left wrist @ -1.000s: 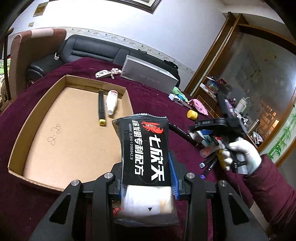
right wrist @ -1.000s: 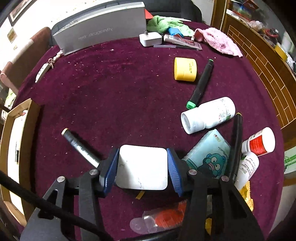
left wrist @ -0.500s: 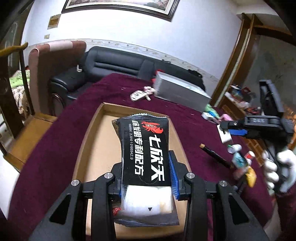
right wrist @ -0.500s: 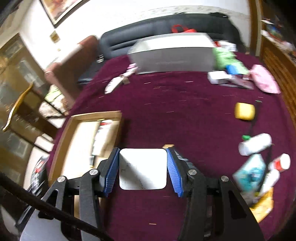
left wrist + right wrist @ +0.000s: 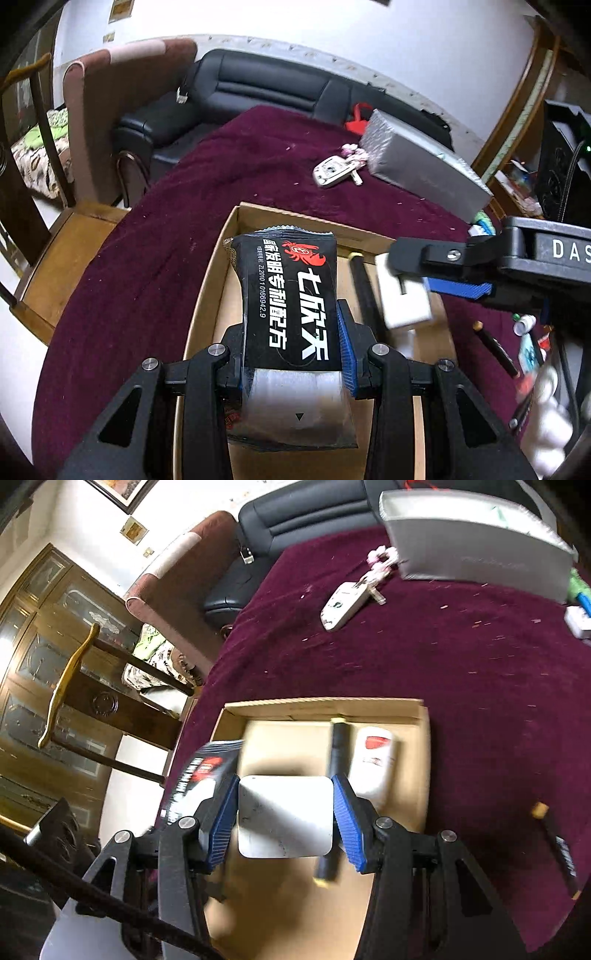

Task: Organize objects
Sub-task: 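Lower the packet into the box with the left tool while the right tool places the charger beside it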

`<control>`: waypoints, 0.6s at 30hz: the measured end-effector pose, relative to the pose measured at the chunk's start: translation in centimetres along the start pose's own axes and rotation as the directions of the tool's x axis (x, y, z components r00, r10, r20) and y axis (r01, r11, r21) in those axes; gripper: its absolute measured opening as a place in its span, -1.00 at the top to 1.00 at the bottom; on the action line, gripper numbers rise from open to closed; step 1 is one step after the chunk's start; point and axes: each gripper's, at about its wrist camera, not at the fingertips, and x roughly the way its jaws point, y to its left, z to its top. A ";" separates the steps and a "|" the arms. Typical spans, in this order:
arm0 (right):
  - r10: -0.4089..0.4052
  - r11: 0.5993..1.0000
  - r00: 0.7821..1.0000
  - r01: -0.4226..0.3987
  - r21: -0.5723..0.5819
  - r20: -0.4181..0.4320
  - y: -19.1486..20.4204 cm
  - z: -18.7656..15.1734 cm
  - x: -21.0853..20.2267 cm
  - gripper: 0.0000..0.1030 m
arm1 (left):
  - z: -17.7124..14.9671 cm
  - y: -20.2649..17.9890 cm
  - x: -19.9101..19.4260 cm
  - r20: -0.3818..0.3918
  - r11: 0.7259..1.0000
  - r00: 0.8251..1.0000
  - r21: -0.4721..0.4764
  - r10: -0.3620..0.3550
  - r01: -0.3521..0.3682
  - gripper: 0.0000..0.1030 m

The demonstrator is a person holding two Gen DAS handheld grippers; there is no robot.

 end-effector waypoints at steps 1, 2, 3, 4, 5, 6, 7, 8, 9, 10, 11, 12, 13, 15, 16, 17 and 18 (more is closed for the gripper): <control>0.002 1.000 1.000 -0.002 0.008 -0.009 0.1 0.3 0.9 0.04 | 0.1 0.1 0.4 -0.007 1.000 1.000 -0.006 0.000 0.000 0.37; 0.005 1.000 1.000 -0.005 0.015 -0.015 0.1 0.5 1.5 0.04 | 0.3 0.3 0.8 -0.014 1.000 1.000 -0.014 0.002 -0.002 0.37; 0.005 1.000 1.000 -0.005 0.021 -0.020 0.2 0.8 2.1 0.04 | 0.4 0.5 1.1 -0.018 1.000 1.000 -0.022 0.002 -0.003 0.37; 0.002 1.000 1.000 -0.001 0.026 -0.024 0.2 0.9 2.7 0.04 | 0.5 0.6 1.3 -0.019 1.000 1.000 -0.025 -0.002 0.002 0.37; -0.003 1.000 1.000 0.004 0.031 -0.027 0.2 1.0 3.3 0.04 | 0.6 0.7 1.5 -0.020 1.000 1.000 -0.029 -0.008 0.008 0.37; -0.007 0.999 1.000 0.008 0.035 -0.030 0.1 1.1 3.6 0.04 | 0.7 0.6 1.7 -0.022 1.000 1.000 -0.028 -0.006 0.006 0.37; -0.012 0.999 0.999 0.013 0.039 -0.033 -0.1 1.2 4.0 0.04 | 0.7 0.6 1.8 -0.021 1.000 1.000 -0.025 -0.004 0.004 0.36; -0.019 0.999 0.999 0.020 0.044 -0.032 -0.3 1.3 4.3 0.04 | 0.7 0.6 2.0 -0.022 1.000 1.000 -0.022 -0.005 0.005 0.36; -0.022 0.999 0.999 0.023 0.047 -0.030 -0.4 1.3 4.4 0.04 | 0.7 0.6 2.2 -0.026 1.000 1.000 -0.022 -0.006 0.006 0.36; -0.027 0.998 0.999 0.028 0.048 -0.029 -0.5 1.4 4.4 0.05 | 0.7 0.6 2.4 -0.030 1.000 0.999 -0.024 -0.010 0.009 0.36; -0.036 0.998 0.999 0.037 0.046 -0.027 -0.6 1.5 4.6 0.05 | 0.5 0.6 2.7 -0.036 1.000 0.999 -0.027 -0.013 0.012 0.36; -0.044 0.998 0.999 0.045 0.041 -0.023 -0.6 1.6 4.6 0.05 | 0.4 0.6 2.7 -0.029 1.000 1.000 -0.018 -0.003 0.003 0.36; -0.056 0.998 0.998 0.056 0.037 -0.019 -0.7 1.6 4.6 0.05 | 0.4 0.5 2.7 -0.024 1.000 1.000 -0.009 0.001 -0.002 0.36; -0.060 0.997 0.998 0.061 0.039 -0.018 -0.9 1.7 4.9 0.05 | 0.4 0.3 2.7 -0.018 1.000 1.000 -0.004 0.010 -0.010 0.35; -0.056 0.998 0.998 0.057 0.041 -0.015 -1.0 1.8 5.0 0.04 | 0.3 0.4 2.7 -0.014 1.000 1.000 -0.004 0.012 -0.012 0.32; -0.056 0.998 0.998 0.057 0.040 -0.013 -1.0 1.8 5.0 0.04 | 0.3 0.4 2.7 -0.008 1.000 1.000 -0.007 0.016 -0.017 0.32; -0.059 0.998 0.998 0.059 0.036 -0.010 -1.0 1.8 5.1 0.04 | 0.4 0.5 2.8 -0.006 1.000 1.000 -0.011 0.024 -0.025 0.32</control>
